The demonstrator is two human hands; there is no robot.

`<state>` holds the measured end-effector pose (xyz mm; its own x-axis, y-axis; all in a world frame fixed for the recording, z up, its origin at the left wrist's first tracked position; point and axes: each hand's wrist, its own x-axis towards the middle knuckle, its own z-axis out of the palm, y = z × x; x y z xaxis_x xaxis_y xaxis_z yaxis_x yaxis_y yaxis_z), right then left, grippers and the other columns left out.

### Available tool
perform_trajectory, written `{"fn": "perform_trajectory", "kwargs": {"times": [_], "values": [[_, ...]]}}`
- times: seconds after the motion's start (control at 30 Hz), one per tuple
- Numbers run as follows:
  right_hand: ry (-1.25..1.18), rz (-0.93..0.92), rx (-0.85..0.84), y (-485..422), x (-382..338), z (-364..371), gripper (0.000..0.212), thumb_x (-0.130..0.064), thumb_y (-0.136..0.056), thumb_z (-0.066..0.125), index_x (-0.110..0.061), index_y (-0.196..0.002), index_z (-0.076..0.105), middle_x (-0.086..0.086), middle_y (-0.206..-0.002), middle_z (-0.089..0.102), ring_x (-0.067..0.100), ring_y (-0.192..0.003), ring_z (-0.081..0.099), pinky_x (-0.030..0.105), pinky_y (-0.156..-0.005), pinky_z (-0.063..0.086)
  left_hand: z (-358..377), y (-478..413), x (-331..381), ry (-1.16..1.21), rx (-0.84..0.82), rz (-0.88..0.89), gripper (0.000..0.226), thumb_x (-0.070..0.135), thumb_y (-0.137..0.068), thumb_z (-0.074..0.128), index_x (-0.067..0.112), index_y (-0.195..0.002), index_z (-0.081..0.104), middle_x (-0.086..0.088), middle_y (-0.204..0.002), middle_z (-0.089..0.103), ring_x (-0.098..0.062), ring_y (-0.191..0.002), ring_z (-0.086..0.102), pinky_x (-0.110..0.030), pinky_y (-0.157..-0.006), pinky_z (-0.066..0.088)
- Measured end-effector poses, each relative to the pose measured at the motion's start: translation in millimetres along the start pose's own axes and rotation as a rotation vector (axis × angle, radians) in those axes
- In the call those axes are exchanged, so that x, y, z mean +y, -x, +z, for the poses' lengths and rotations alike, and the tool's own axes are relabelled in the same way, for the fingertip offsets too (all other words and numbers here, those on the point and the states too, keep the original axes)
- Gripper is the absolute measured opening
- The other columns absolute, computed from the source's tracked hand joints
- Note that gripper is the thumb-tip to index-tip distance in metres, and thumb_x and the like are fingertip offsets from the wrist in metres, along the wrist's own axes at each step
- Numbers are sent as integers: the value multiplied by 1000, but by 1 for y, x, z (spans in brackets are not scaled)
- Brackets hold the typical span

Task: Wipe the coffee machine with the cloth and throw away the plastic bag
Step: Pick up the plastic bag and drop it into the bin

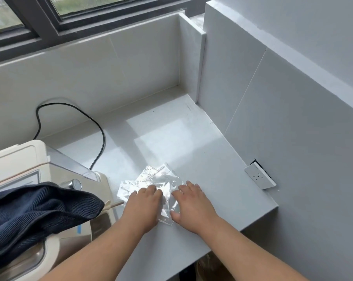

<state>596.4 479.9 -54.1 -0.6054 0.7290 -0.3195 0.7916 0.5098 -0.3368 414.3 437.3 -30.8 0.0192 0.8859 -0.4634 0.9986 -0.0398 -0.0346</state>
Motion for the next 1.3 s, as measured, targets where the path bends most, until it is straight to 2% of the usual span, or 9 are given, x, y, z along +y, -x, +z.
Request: {"fn": "perform_trajectory", "kwargs": {"times": [0.23,0.47,0.57,0.63,0.73,0.83,0.9,1.07,1.3], "values": [[-11,-13,8,9,-3,4,68,-57,-92,51,-22,-150,43,10,-164,32,34,-158,8,51,-128,3,5,3,0,5,31,27,27,29,-95,55,24,-122,60,0,-144,54,-26,-132,50,-40,-112,36],[29,-104,176,18,-12,-17,78,-58,-86,52,-24,-155,37,8,-168,29,39,-159,0,57,-125,-9,-20,14,2,35,207,75,20,32,-103,47,27,-116,61,7,-120,63,-22,-117,54,-36,-103,38],[42,-68,183,20,-18,-30,63,-47,-91,59,-23,-148,45,7,-159,44,40,-157,13,61,-126,-3,-38,20,5,53,277,81,21,29,-103,43,28,-115,61,8,-118,63,-22,-114,54,-35,-101,37],[31,-32,194,22,-21,-39,46,-36,-94,57,-23,-138,53,2,-136,62,34,-145,39,57,-127,12,-49,26,7,55,301,83,21,25,-103,43,28,-115,59,8,-117,63,-23,-111,54,-34,-99,37],[-20,3,274,28,-24,-58,25,-27,-93,52,-22,-114,64,-2,-98,69,27,-94,61,42,-96,47,-63,36,10,88,313,58,30,24,-99,42,27,-126,57,7,-123,64,-23,-113,55,-34,-98,40],[-71,36,371,38,-27,-76,12,-24,-95,47,-23,-91,58,-7,-76,55,24,-74,50,35,-67,35,-73,48,10,162,288,53,55,38,-91,49,28,-145,44,7,-135,62,-22,-122,55,-35,-102,42],[-96,52,403,48,-31,-85,12,-25,-96,48,-24,-91,59,-8,-77,53,22,-76,49,33,-66,31,-79,53,7,164,279,58,64,47,-91,55,29,-149,39,7,-138,60,-22,-124,54,-36,-103,43],[-125,111,484,80,-43,-105,17,-35,-96,57,-24,-102,69,-8,-95,66,20,-92,55,34,-77,46,-94,63,0,88,433,117,26,26,-102,44,26,-121,62,6,-118,64,-23,-105,57,-37,-85,48],[-156,203,520,129,-82,-114,35,-29,-87,66,-29,-122,65,-15,-121,65,11,-119,51,25,-98,44,-104,96,2,177,507,309,42,14,-95,43,33,-127,62,8,-109,69,-24,-101,59,-36,-77,41]]}}
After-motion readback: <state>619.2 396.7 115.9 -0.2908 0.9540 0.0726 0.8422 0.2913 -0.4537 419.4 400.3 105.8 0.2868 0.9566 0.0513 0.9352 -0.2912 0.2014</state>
